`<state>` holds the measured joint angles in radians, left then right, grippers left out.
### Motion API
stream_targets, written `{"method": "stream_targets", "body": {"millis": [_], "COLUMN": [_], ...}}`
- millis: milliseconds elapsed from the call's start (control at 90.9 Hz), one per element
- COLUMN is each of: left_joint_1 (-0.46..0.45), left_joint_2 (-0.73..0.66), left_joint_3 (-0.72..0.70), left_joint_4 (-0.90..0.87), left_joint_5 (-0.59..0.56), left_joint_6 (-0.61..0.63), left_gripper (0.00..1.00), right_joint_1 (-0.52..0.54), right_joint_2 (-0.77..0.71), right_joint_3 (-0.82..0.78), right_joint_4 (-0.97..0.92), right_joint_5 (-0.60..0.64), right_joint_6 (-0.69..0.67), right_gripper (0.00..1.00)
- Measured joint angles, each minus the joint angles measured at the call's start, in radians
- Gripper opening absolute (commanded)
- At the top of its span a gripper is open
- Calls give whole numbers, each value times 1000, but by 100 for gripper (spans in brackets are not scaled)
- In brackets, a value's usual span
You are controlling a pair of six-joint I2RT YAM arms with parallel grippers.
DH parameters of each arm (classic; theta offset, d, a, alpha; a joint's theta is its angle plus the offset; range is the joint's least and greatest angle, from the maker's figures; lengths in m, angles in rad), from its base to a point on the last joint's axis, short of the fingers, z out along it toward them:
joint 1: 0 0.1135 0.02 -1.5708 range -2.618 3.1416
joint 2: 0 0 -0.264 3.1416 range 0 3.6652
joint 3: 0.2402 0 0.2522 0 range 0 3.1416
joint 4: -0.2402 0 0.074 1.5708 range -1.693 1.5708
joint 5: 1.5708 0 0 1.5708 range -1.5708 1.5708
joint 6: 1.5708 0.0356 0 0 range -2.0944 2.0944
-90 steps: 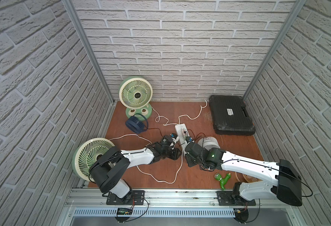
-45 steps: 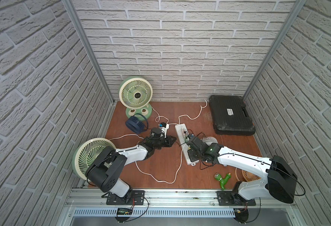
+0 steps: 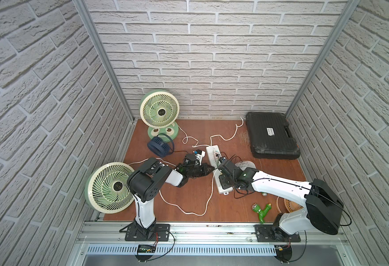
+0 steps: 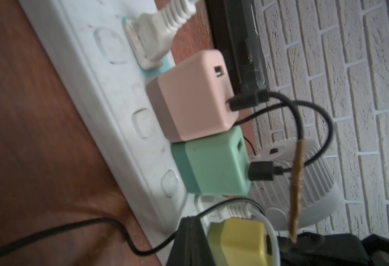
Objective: Unplug the desk fan from the power strip
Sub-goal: Remove the plug from the socket.
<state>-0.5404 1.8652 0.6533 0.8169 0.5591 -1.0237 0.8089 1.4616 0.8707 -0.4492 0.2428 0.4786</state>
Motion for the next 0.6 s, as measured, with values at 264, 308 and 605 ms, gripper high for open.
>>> {"method": "stream_targets", "body": {"millis": [264, 308, 605], "left_joint_1": [-22, -23, -61], "left_joint_2": [0, -2, -23], "left_joint_3": [0, -2, -6], "left_joint_4": [13, 12, -15], "left_joint_5": [-3, -7, -29], "left_joint_6": [-1, 0, 20], "left_gripper": [0, 0, 0], "right_joint_1": [-7, -9, -20], "right_joint_2": [10, 15, 35], "right_joint_3": [-6, -6, -6], "right_joint_4": [32, 38, 70], "right_joint_5": [4, 4, 7], "right_joint_6": [-4, -5, -12], "right_gripper": [43, 42, 40]}}
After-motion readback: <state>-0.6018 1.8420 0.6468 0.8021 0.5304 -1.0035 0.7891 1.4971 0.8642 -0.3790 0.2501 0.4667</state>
